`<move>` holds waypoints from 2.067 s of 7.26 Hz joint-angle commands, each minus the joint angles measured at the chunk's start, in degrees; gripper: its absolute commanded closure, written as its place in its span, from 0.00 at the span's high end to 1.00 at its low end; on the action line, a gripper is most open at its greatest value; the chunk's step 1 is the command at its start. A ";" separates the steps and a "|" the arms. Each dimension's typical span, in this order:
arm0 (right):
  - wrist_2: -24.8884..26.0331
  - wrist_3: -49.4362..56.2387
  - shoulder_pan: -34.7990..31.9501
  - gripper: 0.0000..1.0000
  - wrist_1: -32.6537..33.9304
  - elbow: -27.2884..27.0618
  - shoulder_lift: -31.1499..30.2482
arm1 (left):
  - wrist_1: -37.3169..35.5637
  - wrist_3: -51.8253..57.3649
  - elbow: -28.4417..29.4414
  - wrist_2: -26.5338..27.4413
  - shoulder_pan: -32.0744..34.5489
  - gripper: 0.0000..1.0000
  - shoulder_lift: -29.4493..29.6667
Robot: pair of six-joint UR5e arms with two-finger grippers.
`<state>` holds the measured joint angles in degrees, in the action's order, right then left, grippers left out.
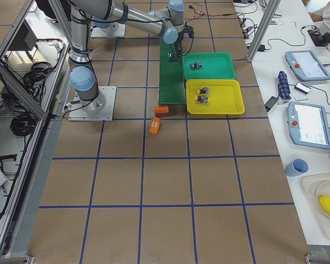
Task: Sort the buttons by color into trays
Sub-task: 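Lift the green-capped button and carry it over the green tray with the right gripper, then lower and release the green-capped button into the green tray with the right gripper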
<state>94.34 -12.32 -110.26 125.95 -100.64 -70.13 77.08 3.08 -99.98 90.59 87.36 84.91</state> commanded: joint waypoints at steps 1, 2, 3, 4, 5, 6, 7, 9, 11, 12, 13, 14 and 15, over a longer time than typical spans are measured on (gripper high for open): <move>-1.26 0.27 0.66 0.00 -0.53 5.34 0.95 | 0.00 0.00 -0.04 -0.24 0.18 1.00 -1.15; -1.44 0.88 0.83 0.00 -2.18 7.80 1.92 | 0.00 -0.09 -0.04 -0.33 0.18 1.00 -1.24; -2.14 1.32 1.27 0.00 -3.76 11.48 3.49 | 0.00 -0.09 -0.04 -0.33 0.27 1.00 -1.15; -3.02 1.42 2.14 0.00 -5.26 15.26 5.60 | -0.09 -0.09 -0.04 -0.24 0.27 1.00 -0.54; -3.11 1.59 2.94 0.00 -5.45 19.04 8.58 | -0.09 -0.09 -0.04 -0.24 0.27 1.00 -0.62; -3.11 3.33 3.64 0.00 -5.54 21.95 10.78 | 0.00 -0.09 -0.04 -0.33 0.27 1.00 -1.06; -3.20 4.31 4.60 0.00 -5.54 23.54 12.46 | 0.00 -0.09 -0.04 -0.42 0.27 1.00 -1.06; -5.22 4.93 6.36 0.00 -4.58 24.87 15.45 | 0.00 -0.09 -0.12 -0.42 0.36 1.00 -0.89; -5.14 6.25 6.99 0.00 -4.14 26.46 17.65 | 0.00 -0.09 -0.04 -0.42 0.44 1.00 -1.06; -5.22 6.60 7.42 0.02 -3.26 26.46 18.27 | 0.00 -0.09 -0.04 -0.42 0.45 1.00 -1.06; -5.22 6.25 7.69 0.14 -3.17 26.37 19.32 | 0.00 -0.09 -0.04 -0.42 0.45 1.00 -1.24; -5.22 5.64 7.69 0.24 -1.42 26.11 19.68 | 0.00 -0.09 -0.12 -0.42 0.45 1.00 -1.24; -5.14 5.81 7.69 0.88 -1.23 26.19 19.77 | 0.00 -0.09 -0.12 -0.42 0.45 1.00 -1.33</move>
<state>89.14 -6.40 -102.63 123.91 -74.41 -50.74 77.08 2.99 -100.07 90.18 87.80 83.68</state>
